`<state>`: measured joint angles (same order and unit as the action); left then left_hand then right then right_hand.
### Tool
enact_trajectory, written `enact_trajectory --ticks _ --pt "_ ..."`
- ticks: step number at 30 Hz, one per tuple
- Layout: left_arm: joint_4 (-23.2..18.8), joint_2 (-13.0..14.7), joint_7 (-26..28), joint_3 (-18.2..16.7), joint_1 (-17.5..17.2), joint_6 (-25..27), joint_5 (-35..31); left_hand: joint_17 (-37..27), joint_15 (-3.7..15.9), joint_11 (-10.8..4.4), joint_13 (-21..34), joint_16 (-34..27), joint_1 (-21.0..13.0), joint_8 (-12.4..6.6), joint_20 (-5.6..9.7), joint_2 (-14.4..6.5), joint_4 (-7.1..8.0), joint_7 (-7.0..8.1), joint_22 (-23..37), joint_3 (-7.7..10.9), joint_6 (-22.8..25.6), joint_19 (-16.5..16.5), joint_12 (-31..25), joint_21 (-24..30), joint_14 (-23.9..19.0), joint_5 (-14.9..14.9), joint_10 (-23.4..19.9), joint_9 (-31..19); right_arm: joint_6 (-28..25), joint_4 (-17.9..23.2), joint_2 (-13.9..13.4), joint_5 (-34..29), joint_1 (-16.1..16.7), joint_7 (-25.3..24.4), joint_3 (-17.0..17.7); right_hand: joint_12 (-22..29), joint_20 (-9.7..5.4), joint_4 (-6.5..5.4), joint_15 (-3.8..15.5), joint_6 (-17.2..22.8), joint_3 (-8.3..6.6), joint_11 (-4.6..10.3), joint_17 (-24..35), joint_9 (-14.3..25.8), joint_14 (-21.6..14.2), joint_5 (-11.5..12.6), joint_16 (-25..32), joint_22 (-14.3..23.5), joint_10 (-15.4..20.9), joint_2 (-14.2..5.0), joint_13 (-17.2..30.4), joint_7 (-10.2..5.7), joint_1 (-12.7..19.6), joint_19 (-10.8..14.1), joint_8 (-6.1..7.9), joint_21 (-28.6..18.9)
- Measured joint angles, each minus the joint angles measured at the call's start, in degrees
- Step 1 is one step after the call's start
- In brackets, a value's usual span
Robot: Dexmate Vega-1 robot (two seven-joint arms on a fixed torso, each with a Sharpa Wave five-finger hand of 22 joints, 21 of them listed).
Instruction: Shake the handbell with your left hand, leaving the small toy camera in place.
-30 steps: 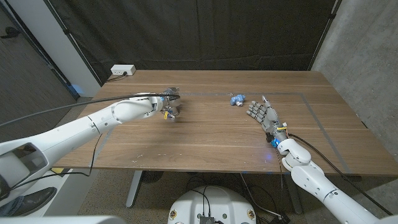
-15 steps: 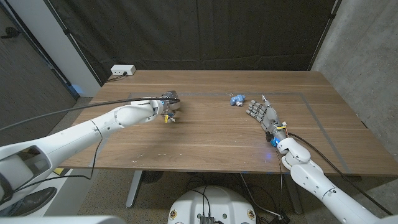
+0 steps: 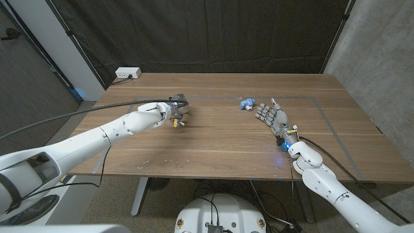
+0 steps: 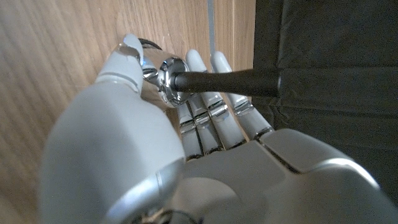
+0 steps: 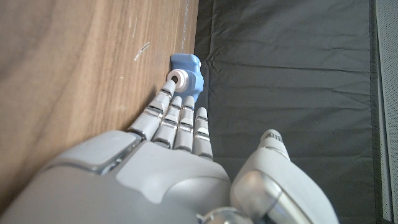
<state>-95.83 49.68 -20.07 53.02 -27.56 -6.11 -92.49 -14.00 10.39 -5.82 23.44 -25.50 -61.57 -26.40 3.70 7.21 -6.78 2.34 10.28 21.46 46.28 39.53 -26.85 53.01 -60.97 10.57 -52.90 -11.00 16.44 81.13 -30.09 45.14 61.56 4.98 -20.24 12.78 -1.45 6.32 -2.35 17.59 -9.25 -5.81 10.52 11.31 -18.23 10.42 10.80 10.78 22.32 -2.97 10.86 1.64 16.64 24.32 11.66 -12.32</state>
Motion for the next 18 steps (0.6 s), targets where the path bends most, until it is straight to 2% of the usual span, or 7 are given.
enact_trajectory --ticks 9,18 --pt "-0.9 -0.2 0.4 -0.8 0.1 1.0 3.0 -0.1 0.45 -0.02 1.0 0.3 0.0 0.00 0.07 0.0 -0.16 -0.01 -0.2 0.16 0.0 0.7 0.4 0.4 -0.5 -0.2 0.0 0.0 0.0 0.0 -0.1 0.0 -0.4 0.2 0.1 0.0 0.00 0.00 0.00 0.0 0.00 0.00 0.0 0.0 0.0 0.0 0.0 0.0 0.0 0.00 0.0 0.00 0.0 0.0 0.00 0.0" --pt "-3.4 -0.1 1.5 -3.3 -0.7 6.6 5.2 -0.3 0.45 -0.24 1.6 0.8 -0.1 0.00 0.07 0.1 -0.27 -0.01 -0.2 0.27 0.0 0.7 0.4 0.4 -0.5 -0.2 -0.2 0.0 0.1 -0.6 0.2 -0.2 -1.2 0.5 0.0 0.0 -0.21 0.00 0.30 0.0 0.00 0.00 0.0 0.0 -0.3 0.0 0.0 0.0 0.0 0.00 0.0 0.00 0.0 0.2 0.00 0.0"
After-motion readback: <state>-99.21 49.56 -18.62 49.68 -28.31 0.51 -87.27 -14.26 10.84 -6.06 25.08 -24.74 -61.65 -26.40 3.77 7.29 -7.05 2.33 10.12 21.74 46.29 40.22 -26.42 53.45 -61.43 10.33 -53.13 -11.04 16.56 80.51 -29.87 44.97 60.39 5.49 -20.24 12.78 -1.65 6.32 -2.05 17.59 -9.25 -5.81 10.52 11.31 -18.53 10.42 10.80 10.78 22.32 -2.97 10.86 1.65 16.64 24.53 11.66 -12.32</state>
